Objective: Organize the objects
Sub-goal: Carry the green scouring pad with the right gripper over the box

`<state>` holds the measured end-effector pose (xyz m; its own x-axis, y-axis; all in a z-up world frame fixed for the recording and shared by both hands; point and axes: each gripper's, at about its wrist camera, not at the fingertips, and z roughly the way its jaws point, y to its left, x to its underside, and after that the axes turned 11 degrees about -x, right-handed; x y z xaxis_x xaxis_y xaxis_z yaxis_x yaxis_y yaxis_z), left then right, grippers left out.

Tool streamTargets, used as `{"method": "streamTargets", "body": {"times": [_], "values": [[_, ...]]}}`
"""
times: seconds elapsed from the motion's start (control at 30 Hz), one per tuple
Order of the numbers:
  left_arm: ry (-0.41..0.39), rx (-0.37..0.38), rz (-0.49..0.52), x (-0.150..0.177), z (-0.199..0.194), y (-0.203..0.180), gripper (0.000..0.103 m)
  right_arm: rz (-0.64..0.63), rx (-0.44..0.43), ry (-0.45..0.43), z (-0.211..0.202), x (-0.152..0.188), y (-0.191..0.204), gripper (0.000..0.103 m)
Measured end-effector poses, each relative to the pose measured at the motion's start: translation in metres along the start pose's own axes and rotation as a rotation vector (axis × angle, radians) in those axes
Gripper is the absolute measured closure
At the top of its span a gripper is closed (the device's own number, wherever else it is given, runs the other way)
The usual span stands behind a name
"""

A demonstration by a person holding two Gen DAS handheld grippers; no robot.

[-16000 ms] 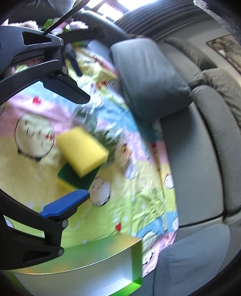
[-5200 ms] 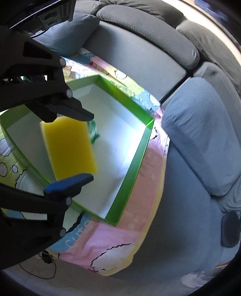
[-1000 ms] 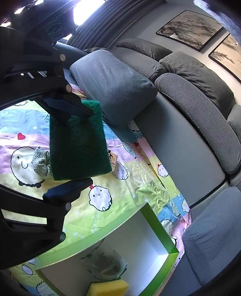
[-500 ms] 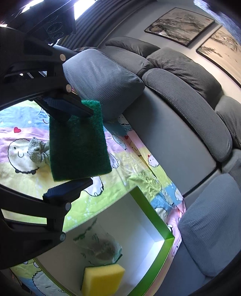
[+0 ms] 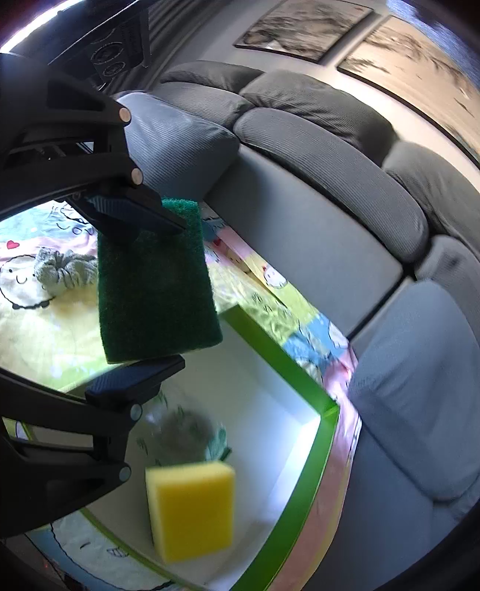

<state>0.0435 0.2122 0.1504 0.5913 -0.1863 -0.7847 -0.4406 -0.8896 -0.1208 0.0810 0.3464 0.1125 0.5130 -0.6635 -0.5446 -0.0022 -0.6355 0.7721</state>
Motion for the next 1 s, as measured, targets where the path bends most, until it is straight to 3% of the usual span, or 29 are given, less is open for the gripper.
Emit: {"method": "streamTargets", "body": {"times": [0.47,1.0], "values": [[0.073,0.101,0.082,0.000,0.031,-0.047,0.068,0.112,0.123,-0.107,-0.037,-0.010,-0.041,0.036],[0.140,0.208,0.048,-0.002,0.055,-0.058,0.068,0.172,0.197,-0.170,-0.055,-0.013,-0.061,0.036]]}}
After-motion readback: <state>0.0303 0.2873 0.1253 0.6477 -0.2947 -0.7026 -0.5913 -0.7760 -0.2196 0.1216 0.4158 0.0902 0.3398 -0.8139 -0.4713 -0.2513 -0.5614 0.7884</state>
